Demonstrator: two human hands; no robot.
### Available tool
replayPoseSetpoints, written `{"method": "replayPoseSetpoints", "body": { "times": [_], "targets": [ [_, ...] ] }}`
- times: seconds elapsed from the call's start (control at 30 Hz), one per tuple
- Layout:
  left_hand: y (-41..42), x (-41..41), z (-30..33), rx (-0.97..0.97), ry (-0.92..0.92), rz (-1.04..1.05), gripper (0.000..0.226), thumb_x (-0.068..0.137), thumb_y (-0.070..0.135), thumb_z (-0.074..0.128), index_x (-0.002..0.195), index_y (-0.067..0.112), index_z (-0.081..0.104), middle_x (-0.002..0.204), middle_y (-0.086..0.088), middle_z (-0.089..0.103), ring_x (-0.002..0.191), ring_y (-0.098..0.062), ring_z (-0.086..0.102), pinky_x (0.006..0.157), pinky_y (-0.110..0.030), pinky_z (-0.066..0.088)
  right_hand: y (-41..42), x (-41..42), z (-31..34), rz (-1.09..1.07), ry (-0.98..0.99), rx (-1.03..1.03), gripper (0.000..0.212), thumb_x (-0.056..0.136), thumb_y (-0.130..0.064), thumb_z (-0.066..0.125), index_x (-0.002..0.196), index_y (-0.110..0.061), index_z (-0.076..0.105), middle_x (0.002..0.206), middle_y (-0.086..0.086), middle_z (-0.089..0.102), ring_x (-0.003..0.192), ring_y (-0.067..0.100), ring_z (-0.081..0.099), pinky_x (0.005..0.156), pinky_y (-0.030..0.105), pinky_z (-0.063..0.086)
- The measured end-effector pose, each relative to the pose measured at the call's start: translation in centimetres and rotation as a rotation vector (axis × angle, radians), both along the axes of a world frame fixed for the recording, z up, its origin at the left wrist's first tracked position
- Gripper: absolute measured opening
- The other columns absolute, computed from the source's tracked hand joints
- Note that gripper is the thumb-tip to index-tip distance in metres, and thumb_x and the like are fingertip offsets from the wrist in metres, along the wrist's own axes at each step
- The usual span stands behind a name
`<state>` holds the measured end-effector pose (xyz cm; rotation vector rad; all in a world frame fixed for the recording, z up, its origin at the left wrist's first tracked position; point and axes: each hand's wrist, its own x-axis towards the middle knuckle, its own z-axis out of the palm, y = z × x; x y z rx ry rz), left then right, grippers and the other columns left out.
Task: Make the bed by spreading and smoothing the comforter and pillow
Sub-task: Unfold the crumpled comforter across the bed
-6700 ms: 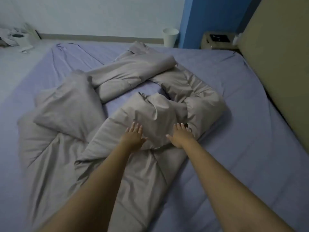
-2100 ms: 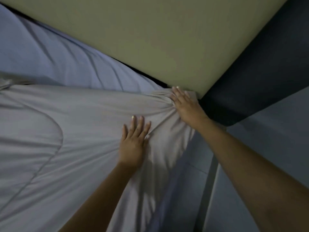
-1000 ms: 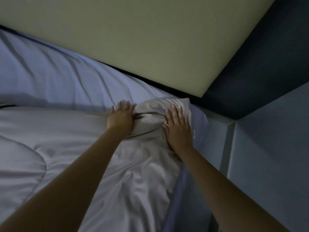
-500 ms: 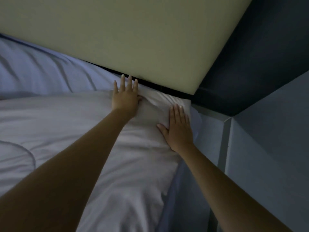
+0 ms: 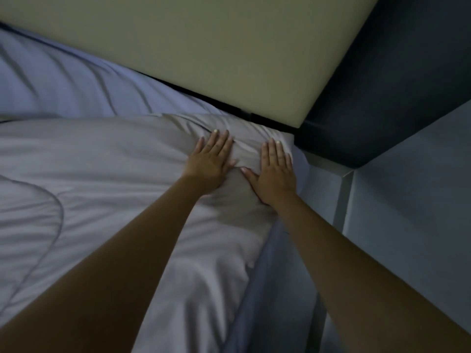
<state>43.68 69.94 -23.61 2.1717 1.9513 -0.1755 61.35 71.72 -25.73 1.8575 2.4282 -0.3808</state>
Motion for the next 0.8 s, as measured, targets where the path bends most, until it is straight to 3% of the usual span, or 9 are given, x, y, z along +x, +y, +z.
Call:
{"method": "replayPoseSetpoints", "body": {
  "times": [0.17, 0.3, 0.37, 0.5, 0.8],
  "targets": [
    [-5.2, -2.5, 1.3, -0.015, 0.017, 0.033, 0.062, 0.102, 0.047, 0.014, 0.154, 0.016, 0.001, 0.162, -0.001, -0.006, 0.149, -0.019, -0.009, 0.119, -0.036, -0.005, -1.7, -0.3, 2.7, 0.015, -0.048, -0.033, 0.082, 0.095, -0.061, 0.021, 0.151, -0.009, -0.007, 0.16, 0.008, -0.012, 0.147, 0.022, -0.015, 0.12, 0.038, -0.007],
    [-12.3, -6.4, 3.2, -0.027, -0.016, 0.09, 0.086, 0.083, 0.056, -0.007, 0.153, 0.012, 0.012, 0.162, -0.005, 0.006, 0.15, -0.023, 0.003, 0.119, -0.04, 0.005, -5.9, -1.7, 5.2, 0.069, -0.068, -0.051, 0.078, 0.097, -0.057, 0.021, 0.151, -0.008, -0.007, 0.16, 0.007, -0.012, 0.147, 0.021, -0.014, 0.12, 0.036, -0.007],
    [-16.4, -8.5, 4.8, -0.059, -0.007, 0.146, 0.083, 0.085, 0.055, -0.004, 0.153, 0.01, 0.011, 0.162, -0.007, 0.006, 0.15, -0.024, 0.003, 0.119, -0.041, 0.005, -8.7, -3.4, 6.8, 0.083, -0.058, -0.06, 0.076, 0.098, -0.054, 0.023, 0.151, -0.007, -0.003, 0.16, 0.008, -0.008, 0.147, 0.022, -0.011, 0.12, 0.037, -0.005],
    [-28.0, -11.2, 7.7, -0.094, 0.025, 0.199, 0.064, 0.101, 0.045, 0.017, 0.154, 0.01, 0.01, 0.162, -0.007, 0.003, 0.15, -0.025, 0.001, 0.119, -0.042, 0.004, -18.4, -6.3, 10.7, 0.136, -0.037, -0.12, 0.074, 0.099, -0.051, 0.026, 0.151, -0.006, 0.0, 0.161, 0.009, -0.004, 0.148, 0.022, -0.008, 0.12, 0.036, -0.004],
    [-52.3, -14.9, 18.3, -0.096, 0.006, 0.375, 0.063, 0.102, 0.043, 0.021, 0.154, 0.011, 0.006, 0.162, -0.006, -0.001, 0.15, -0.024, -0.004, 0.12, -0.043, 0.002, -41.1, -10.1, 21.3, 0.109, 0.008, -0.13, 0.073, 0.099, -0.049, 0.026, 0.152, -0.005, 0.001, 0.161, 0.009, -0.002, 0.148, 0.023, -0.006, 0.119, 0.038, 0.0]
  ]
}}
